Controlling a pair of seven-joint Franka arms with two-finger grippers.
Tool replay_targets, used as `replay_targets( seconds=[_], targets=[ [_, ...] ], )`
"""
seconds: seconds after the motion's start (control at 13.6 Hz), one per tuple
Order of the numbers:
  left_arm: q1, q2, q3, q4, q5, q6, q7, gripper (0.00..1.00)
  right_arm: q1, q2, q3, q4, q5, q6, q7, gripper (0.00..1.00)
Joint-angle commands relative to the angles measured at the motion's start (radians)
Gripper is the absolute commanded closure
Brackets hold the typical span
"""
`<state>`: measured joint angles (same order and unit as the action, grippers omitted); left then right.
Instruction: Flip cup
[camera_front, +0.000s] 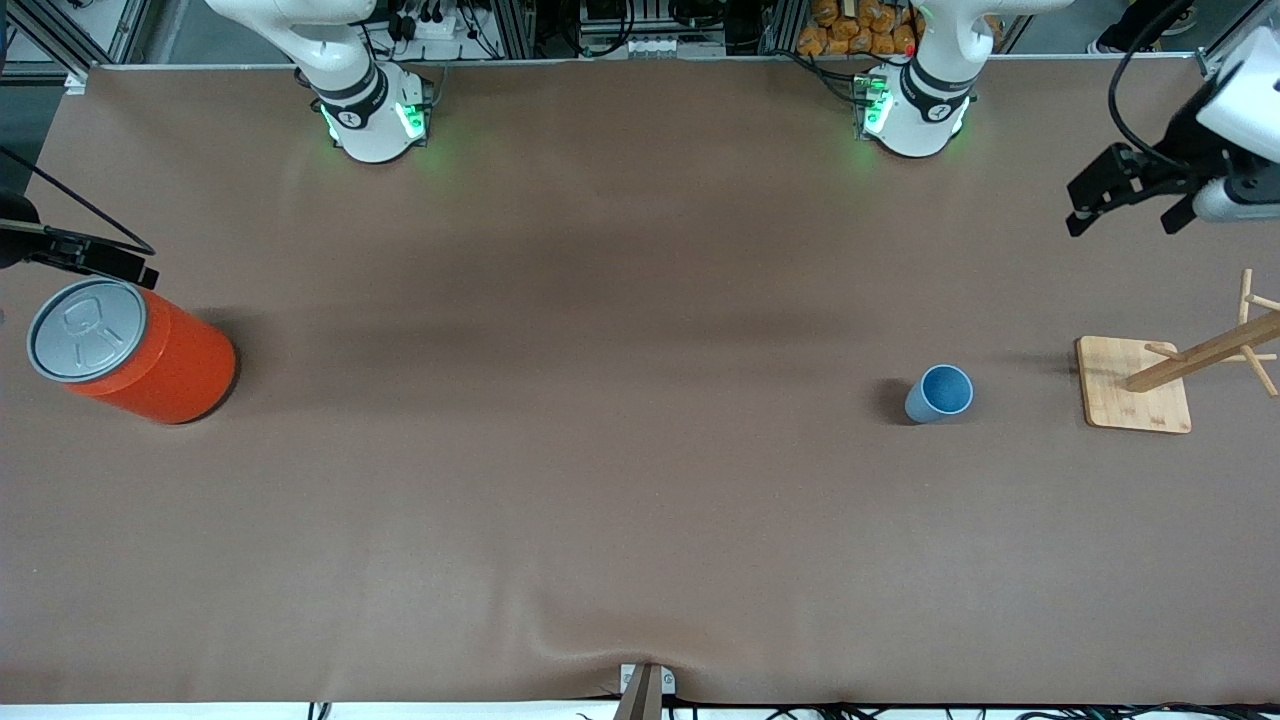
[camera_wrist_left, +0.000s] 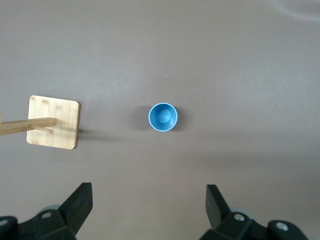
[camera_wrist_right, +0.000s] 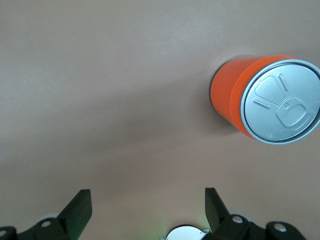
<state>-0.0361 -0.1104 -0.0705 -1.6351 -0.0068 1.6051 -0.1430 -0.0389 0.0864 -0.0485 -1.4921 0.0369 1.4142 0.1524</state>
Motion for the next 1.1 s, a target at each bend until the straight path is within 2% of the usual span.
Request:
replay_targets(
  seconds=[0.0,0.15,1.03],
  targets=[
    [-0.013,0.061,0.024,0.052,-0.010,0.013,0.011,0.00,-0.009,-0.007,0.007,-0.002,0.018,-0.001,0.004,0.00],
    [-0.024,0.100,0.024,0.096,-0.007,0.015,0.014,0.00,-0.010,-0.007,0.007,-0.002,0.018,-0.006,0.006,0.00],
    [-0.022,0.089,0.043,0.100,-0.013,0.013,0.079,0.00,-0.012,-0.007,0.007,-0.002,0.018,-0.009,0.013,0.00]
  ],
)
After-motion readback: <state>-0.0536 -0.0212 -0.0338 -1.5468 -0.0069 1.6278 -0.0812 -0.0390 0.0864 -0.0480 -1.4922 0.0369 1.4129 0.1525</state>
